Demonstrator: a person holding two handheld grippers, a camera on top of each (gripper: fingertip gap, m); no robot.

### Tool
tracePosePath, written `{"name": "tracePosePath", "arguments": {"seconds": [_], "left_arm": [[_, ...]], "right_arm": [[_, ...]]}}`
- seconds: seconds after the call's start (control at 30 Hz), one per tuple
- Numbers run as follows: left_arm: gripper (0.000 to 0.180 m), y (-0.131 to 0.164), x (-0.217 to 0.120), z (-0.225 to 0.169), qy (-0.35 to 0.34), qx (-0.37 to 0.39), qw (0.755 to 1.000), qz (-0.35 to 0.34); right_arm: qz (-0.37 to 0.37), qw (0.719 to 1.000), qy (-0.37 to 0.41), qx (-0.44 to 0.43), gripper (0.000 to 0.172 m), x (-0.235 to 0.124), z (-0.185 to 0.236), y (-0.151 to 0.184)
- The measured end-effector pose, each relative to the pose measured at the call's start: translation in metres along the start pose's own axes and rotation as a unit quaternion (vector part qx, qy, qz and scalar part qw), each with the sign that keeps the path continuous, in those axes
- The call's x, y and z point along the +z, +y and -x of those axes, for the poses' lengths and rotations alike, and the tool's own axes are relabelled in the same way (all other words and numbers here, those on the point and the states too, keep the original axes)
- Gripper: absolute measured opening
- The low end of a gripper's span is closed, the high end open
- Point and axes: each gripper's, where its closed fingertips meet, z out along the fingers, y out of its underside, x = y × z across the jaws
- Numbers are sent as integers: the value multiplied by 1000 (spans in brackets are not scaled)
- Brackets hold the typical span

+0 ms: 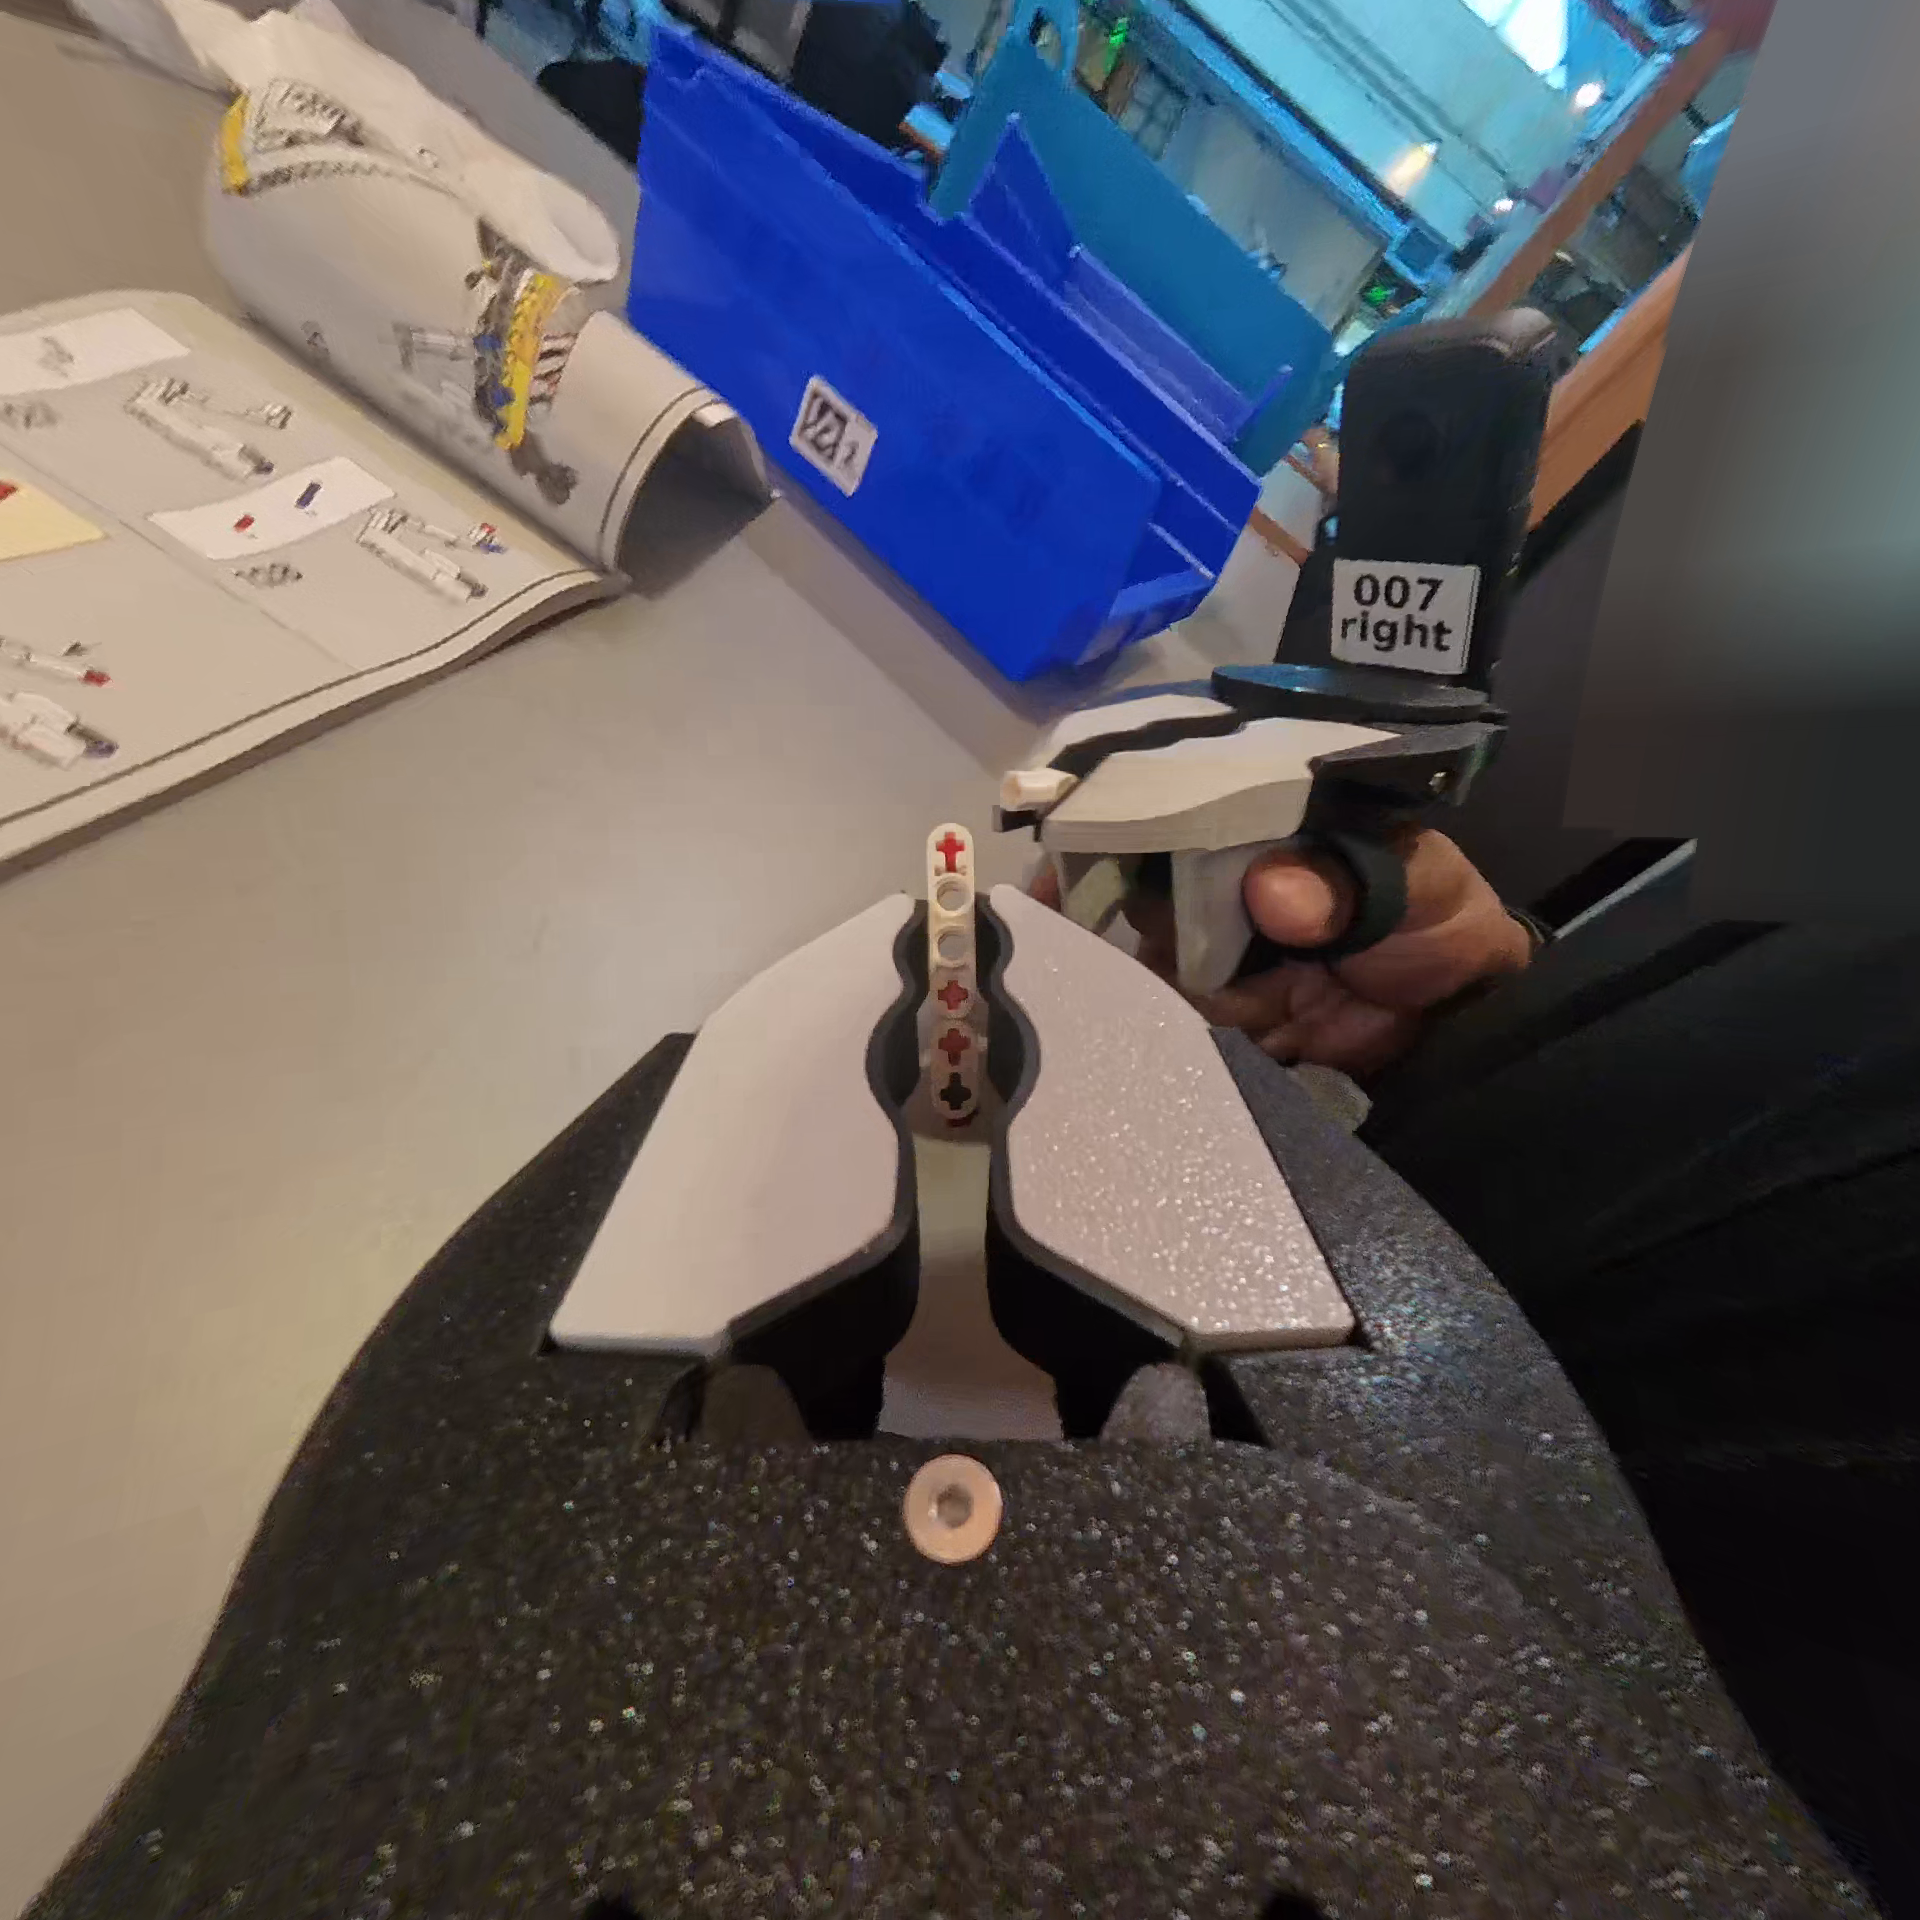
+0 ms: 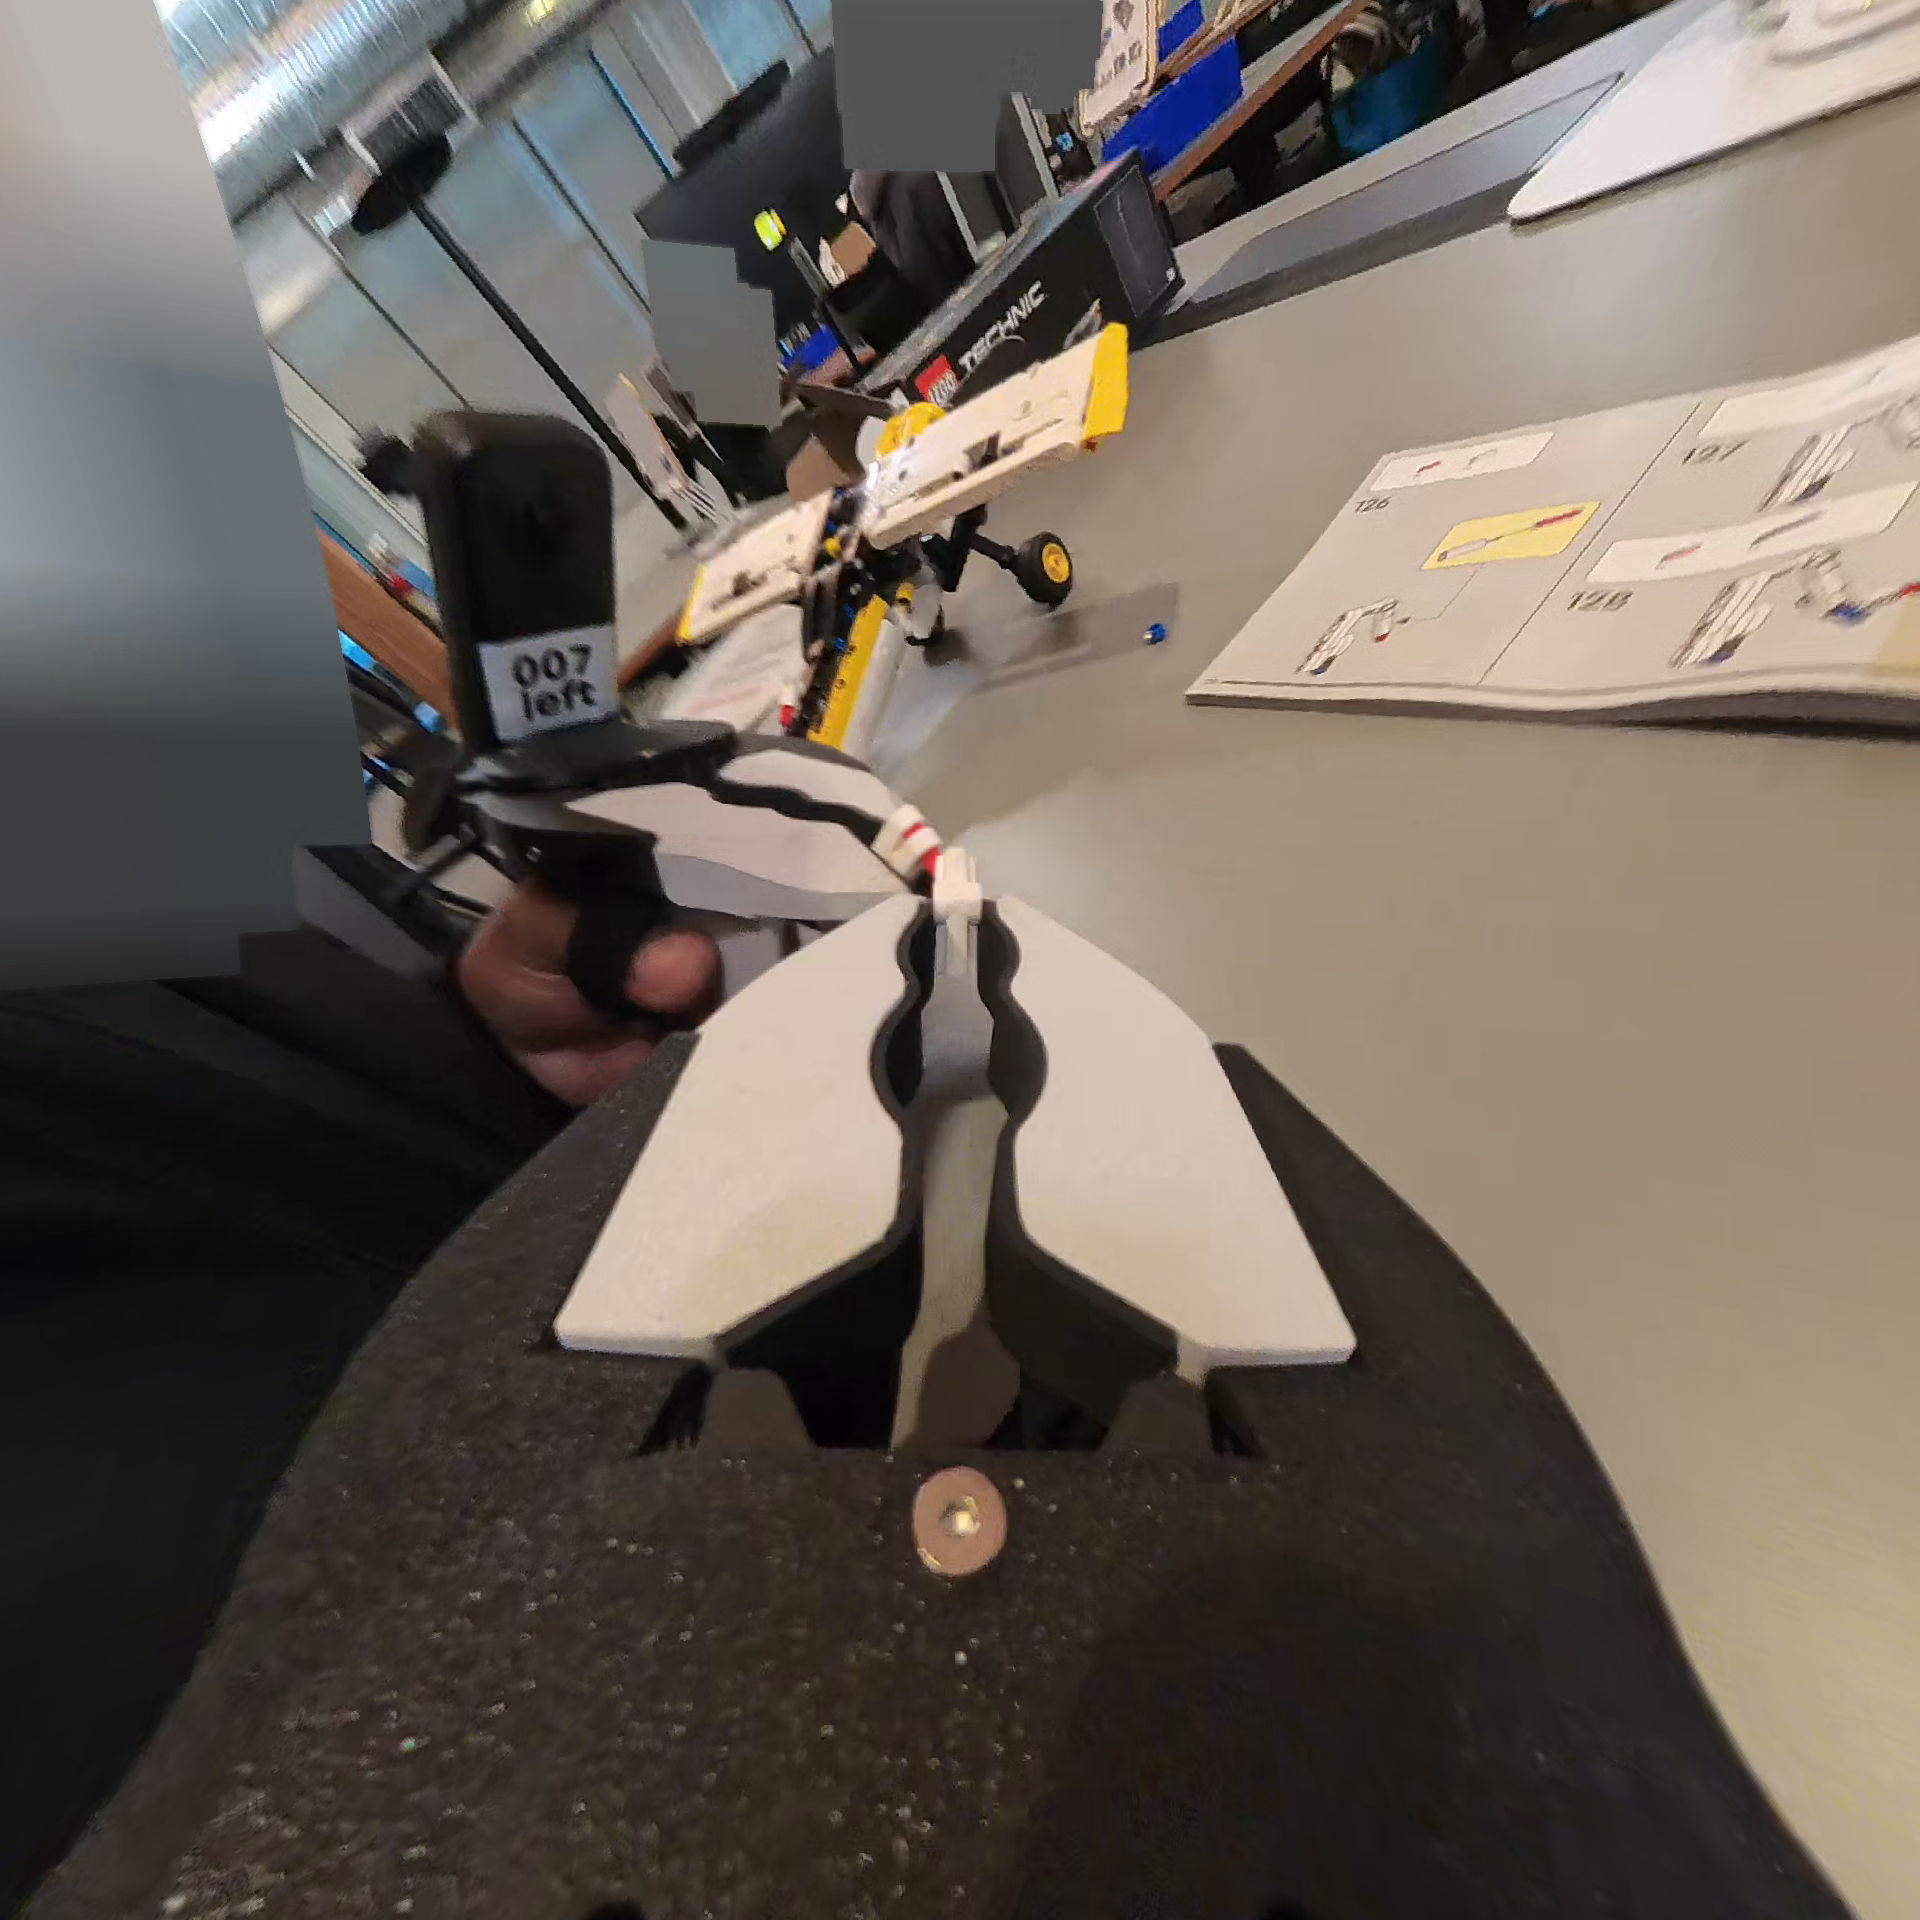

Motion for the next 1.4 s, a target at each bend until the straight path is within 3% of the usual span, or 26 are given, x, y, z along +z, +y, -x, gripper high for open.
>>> {"name": "tracePosePath", "arguments": {"seconds": [0.13,0.23,0.3,0.4,0.53,0.67,0.77,0.87,0.97,1.07,1.17,1.3,1.4], "left_arm": [[8,-12,8,-14,67,-5,997,-30],[8,-18,13,-19,94,-1,995,-43],[8,-20,16,-21,101,8,994,-45],[8,-22,20,-21,107,18,993,-46],[8,-26,25,-16,104,26,993,-48],[8,-29,24,-12,105,17,993,-52],[8,-37,20,-6,113,-14,991,-75],[8,-48,13,-1,133,-62,983,-112],[8,-60,4,1,178,-137,961,-159],[8,-64,-1,1,210,-187,941,-188],[8,-63,-3,1,212,-200,937,-195],[8,-63,-6,-1,215,-198,935,-200],[8,-61,-4,-1,213,-199,937,-192]], "right_arm": [[18,986,96,-137,8,-38,-28,-23],[21,947,223,-229,8,-98,-61,-67],[36,917,308,-249,8,-141,-87,-94],[86,884,400,-225,8,-188,-141,-105],[158,869,428,-189,29,-203,-179,-83],[175,848,430,-254,31,-191,-157,-90],[177,858,384,-293,28,-164,-121,-92],[168,902,263,-298,20,-114,-73,-75],[154,949,113,-250,18,-55,-30,-42],[136,977,-16,-167,21,-4,1,-19],[115,984,-93,-99,25,26,19,-14],[90,986,-137,-35,24,42,23,-22],[83,982,-169,-13,10,42,25,-24]]}}
